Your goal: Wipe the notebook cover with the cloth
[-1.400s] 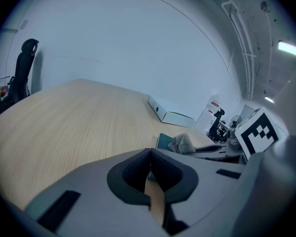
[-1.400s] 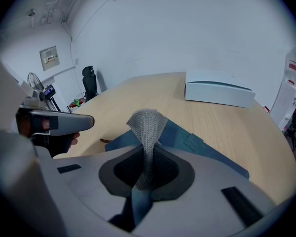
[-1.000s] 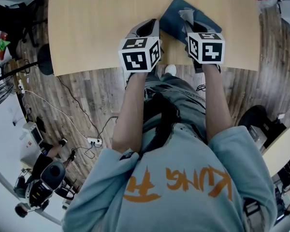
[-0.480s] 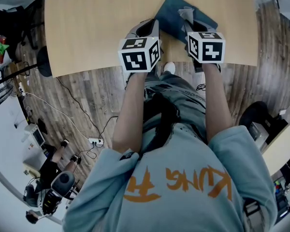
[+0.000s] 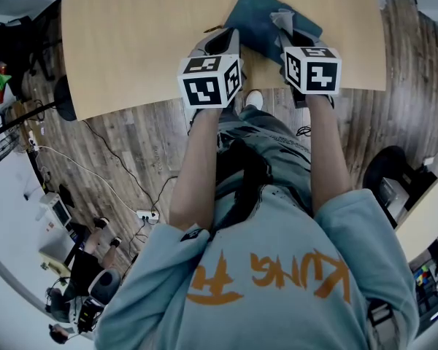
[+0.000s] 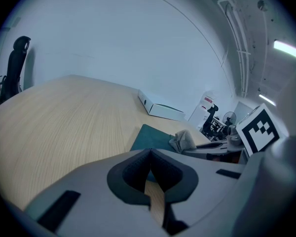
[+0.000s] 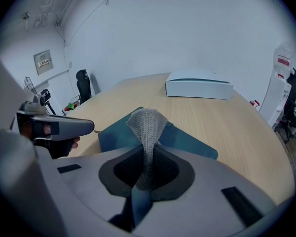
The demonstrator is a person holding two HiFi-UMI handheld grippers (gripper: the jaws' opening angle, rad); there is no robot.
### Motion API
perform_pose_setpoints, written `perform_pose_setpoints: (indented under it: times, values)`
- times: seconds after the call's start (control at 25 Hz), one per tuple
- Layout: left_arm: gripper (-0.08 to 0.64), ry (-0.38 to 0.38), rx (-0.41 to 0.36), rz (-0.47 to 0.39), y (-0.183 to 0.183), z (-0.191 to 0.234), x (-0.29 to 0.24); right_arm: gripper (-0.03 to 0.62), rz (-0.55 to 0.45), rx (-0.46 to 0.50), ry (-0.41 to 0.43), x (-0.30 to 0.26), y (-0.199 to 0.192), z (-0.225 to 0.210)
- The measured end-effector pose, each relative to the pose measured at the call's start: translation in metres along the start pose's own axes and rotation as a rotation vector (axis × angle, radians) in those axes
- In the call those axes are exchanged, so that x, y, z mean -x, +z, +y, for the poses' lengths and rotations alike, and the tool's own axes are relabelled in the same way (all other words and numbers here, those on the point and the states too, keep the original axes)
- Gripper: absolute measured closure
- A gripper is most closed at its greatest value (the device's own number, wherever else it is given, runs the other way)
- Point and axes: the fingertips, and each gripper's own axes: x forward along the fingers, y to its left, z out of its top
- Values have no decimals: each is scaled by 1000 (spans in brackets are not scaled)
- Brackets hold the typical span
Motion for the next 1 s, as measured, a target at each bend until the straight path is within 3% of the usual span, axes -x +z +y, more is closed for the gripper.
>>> perform_pose_setpoints:
  times: [1.0]
  values:
    - [542,-78,-42,48,-13,-42,-20,562,-15,-67,-56,26,-21,-35]
